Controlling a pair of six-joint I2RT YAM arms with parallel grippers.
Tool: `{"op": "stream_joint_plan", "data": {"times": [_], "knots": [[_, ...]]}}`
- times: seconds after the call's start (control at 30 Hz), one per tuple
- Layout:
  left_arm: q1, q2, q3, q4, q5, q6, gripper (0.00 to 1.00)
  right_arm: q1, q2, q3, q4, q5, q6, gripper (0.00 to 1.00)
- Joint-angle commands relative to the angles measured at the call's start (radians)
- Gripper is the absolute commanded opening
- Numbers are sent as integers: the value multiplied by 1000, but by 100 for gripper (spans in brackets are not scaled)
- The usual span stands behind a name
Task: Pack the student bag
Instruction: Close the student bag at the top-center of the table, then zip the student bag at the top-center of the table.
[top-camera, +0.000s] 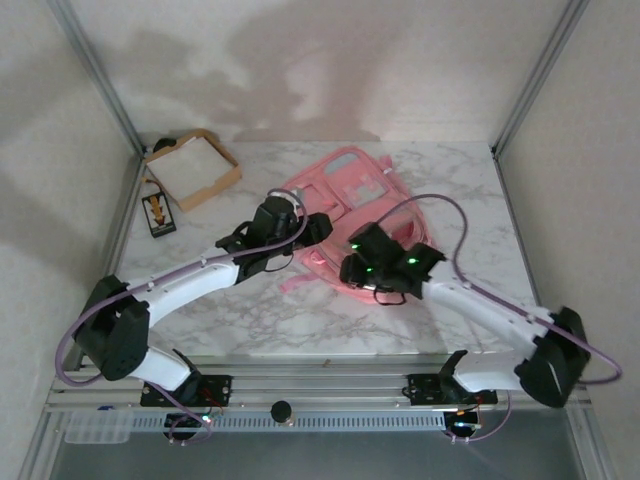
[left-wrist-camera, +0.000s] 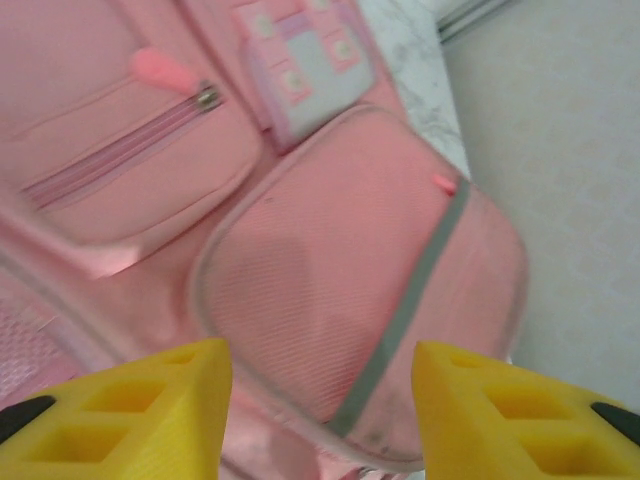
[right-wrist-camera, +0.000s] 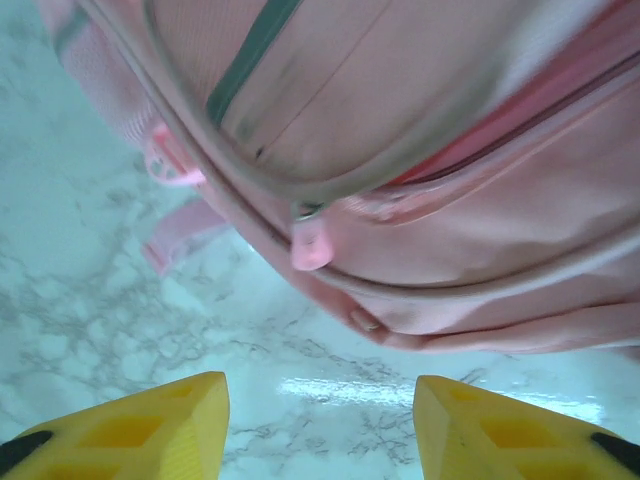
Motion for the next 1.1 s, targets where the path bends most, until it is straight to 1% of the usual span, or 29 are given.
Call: {"op": "stream_joint_plan", "data": {"times": [0.0, 0.1, 0.17, 0.3, 0.43, 0.5, 0.57, 0.67, 0.83, 0.93, 1.07], "knots": [[7, -35, -37, 50, -26, -80, 51, 43, 76, 37, 39, 97, 47, 49], [9, -32, -54, 59, -38, -90, 51, 42, 142, 61, 45, 161, 48, 41], [9, -28, -62, 65, -38, -99, 51, 42, 174, 93, 34, 205, 43, 39], [8, -26, -71, 67, -42, -94, 51, 28, 204, 99, 76, 206, 27, 36], [8, -24, -74, 67, -40, -95, 51, 12, 235, 114, 28, 261, 49, 35], [7, -24, -73, 67, -39, -94, 51, -3, 236, 92, 55, 264, 42, 34], [7, -22, -72, 66, -41, -99, 51, -18, 235, 67, 97, 240, 32, 26], [7, -22, -62, 58, -34, -112, 51, -22, 237, 71, 104, 219, 24, 21], [-15, -24, -62, 79, -52, -216, 51, -26, 177, 38, 108, 198, 9, 7], [-34, 8, -63, 94, -77, -324, 51, -33, 146, 20, 113, 168, 4, 2], [-81, 72, -60, 167, -87, -422, 50, -39, 127, 18, 92, 169, -4, 0]]}}
